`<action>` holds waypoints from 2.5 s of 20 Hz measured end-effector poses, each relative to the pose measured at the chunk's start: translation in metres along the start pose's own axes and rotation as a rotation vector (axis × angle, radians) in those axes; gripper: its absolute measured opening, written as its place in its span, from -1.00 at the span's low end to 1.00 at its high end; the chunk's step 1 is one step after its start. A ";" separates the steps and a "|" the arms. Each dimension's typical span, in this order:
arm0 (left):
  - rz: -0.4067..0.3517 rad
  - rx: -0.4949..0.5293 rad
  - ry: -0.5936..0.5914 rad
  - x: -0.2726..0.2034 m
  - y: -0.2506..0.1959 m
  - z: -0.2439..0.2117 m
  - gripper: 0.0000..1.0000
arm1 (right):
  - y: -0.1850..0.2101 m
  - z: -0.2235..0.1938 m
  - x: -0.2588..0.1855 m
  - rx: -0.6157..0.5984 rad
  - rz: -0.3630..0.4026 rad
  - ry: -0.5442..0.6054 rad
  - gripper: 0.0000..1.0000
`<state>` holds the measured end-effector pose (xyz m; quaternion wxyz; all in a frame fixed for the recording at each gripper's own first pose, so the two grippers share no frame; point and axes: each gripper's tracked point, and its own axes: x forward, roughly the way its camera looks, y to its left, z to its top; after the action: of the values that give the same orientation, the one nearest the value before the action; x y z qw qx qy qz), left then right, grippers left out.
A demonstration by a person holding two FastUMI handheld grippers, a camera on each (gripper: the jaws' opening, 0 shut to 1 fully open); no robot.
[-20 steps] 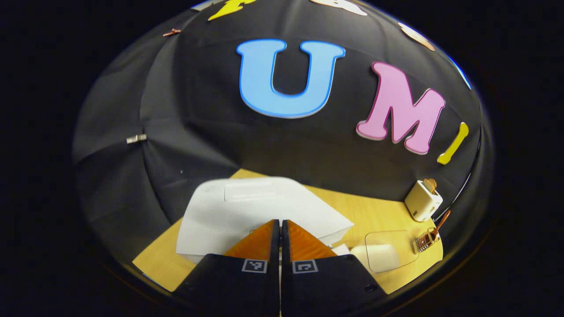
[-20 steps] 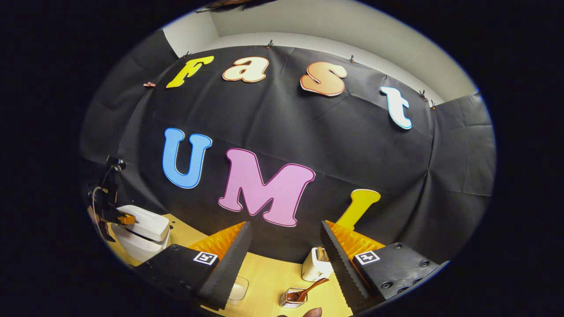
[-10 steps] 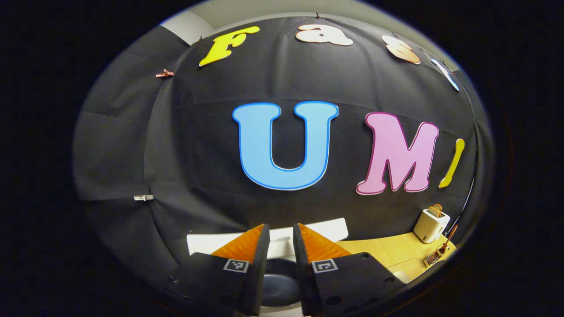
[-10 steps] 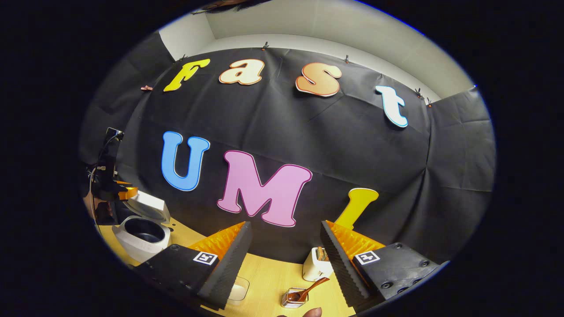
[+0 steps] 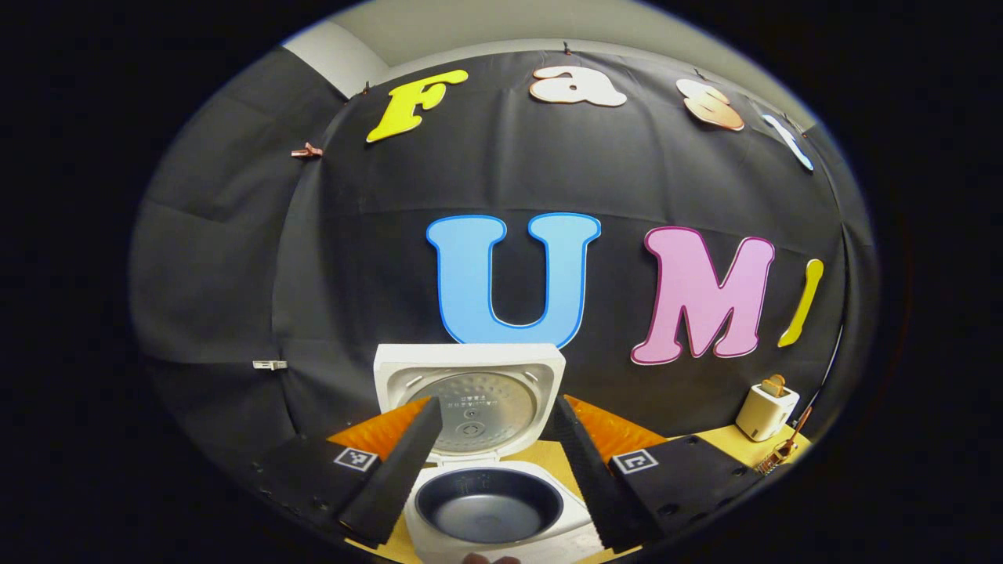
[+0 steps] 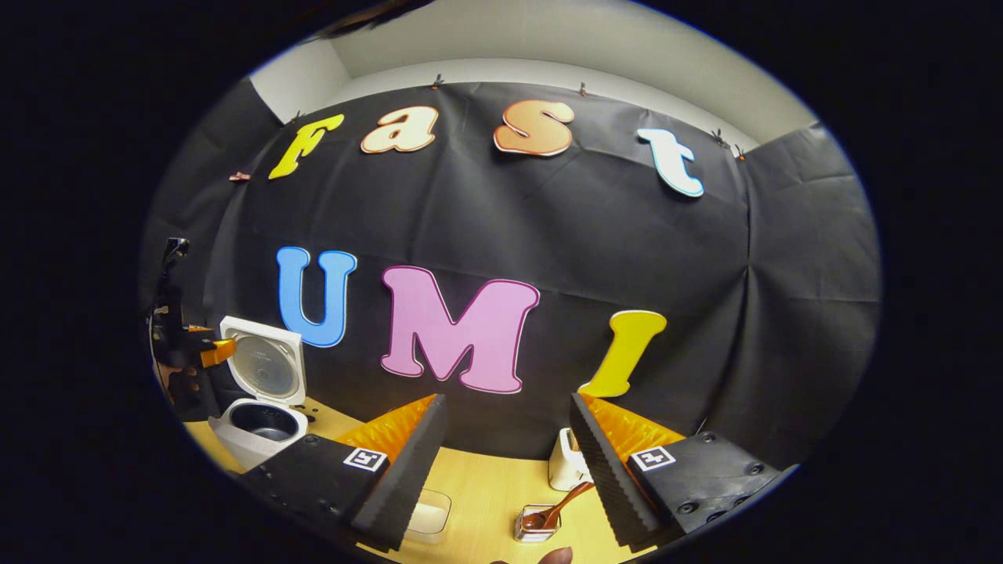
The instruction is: Close the left gripper, press the button to open the rice cooker; take a wooden spoon from the chopstick holder with the right hand, scoop a spoonful of rice and pour it into the rice cooker, then put the wooden spoon back into the chopstick holder.
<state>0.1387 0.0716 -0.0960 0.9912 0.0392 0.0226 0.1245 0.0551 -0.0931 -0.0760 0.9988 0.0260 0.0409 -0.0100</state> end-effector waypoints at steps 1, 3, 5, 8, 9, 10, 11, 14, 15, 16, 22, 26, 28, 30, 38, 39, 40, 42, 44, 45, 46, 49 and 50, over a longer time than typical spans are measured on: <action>0.001 0.000 0.009 -0.004 -0.001 -0.003 0.86 | -0.005 -0.007 0.000 0.010 0.001 0.006 0.94; -0.001 -0.003 0.031 -0.012 -0.005 -0.009 0.91 | -0.016 -0.024 0.002 0.035 0.006 0.028 0.94; -0.013 -0.015 0.054 -0.022 -0.012 -0.017 0.91 | -0.032 -0.047 0.006 0.061 -0.004 0.059 0.94; -0.047 -0.004 0.089 -0.035 -0.022 -0.027 0.92 | -0.058 -0.093 0.011 0.083 -0.039 0.144 0.94; -0.056 0.003 0.100 -0.039 -0.024 -0.029 0.92 | -0.065 -0.108 0.012 0.078 -0.049 0.175 0.94; -0.065 0.009 0.108 -0.044 -0.027 -0.030 0.92 | -0.071 -0.124 0.013 0.070 -0.053 0.198 0.93; -0.071 0.014 0.116 -0.049 -0.029 -0.031 0.92 | -0.076 -0.139 0.014 0.064 -0.053 0.220 0.93; -0.087 0.019 0.137 -0.062 -0.039 -0.033 0.92 | -0.084 -0.185 0.022 0.085 -0.038 0.291 0.94; -0.094 0.024 0.143 -0.066 -0.044 -0.035 0.92 | -0.086 -0.200 0.027 0.103 -0.033 0.310 0.94; -0.098 0.028 0.150 -0.070 -0.047 -0.035 0.92 | -0.088 -0.215 0.032 0.122 -0.028 0.329 0.94; -0.104 0.036 0.190 -0.089 -0.062 -0.040 0.91 | -0.101 -0.294 0.075 0.225 -0.016 0.461 0.94; -0.067 0.067 0.211 -0.096 -0.054 -0.043 0.91 | -0.111 -0.346 0.100 0.261 -0.018 0.549 0.89; -0.046 0.072 0.216 -0.099 -0.052 -0.043 0.91 | -0.115 -0.369 0.109 0.282 -0.025 0.586 0.83; -0.029 0.077 0.228 -0.104 -0.049 -0.046 0.91 | -0.114 -0.388 0.117 0.306 -0.021 0.612 0.80; 0.022 0.083 0.280 -0.109 -0.042 -0.057 0.91 | -0.098 -0.425 0.149 0.415 -0.011 0.638 0.43; 0.027 0.082 0.284 -0.109 -0.041 -0.058 0.91 | -0.096 -0.424 0.151 0.423 -0.010 0.633 0.62; 0.031 0.083 0.286 -0.110 -0.040 -0.059 0.91 | -0.096 -0.424 0.151 0.418 -0.009 0.627 0.15; 0.036 0.084 0.291 -0.110 -0.040 -0.061 0.91 | -0.095 -0.424 0.152 0.409 -0.003 0.621 -0.19; 0.037 0.082 0.296 -0.109 -0.039 -0.062 0.91 | -0.098 -0.419 0.150 0.380 -0.013 0.609 -0.12; 0.036 0.079 0.297 -0.108 -0.040 -0.063 0.91 | -0.103 -0.415 0.151 0.353 -0.028 0.591 -0.39; 0.034 0.077 0.299 -0.107 -0.040 -0.064 0.92 | -0.107 -0.410 0.151 0.337 -0.040 0.569 -0.03; 0.033 0.070 0.303 -0.105 -0.039 -0.067 0.91 | -0.102 -0.405 0.150 0.362 -0.022 0.565 -0.81; 0.033 0.066 0.306 -0.103 -0.038 -0.068 0.92 | -0.105 -0.406 0.150 0.360 -0.027 0.567 -0.55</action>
<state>0.0440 0.0144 -0.1636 0.9722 0.0527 0.1766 0.1444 0.1693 -0.1792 -0.4981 0.9269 0.2031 0.3149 -0.0225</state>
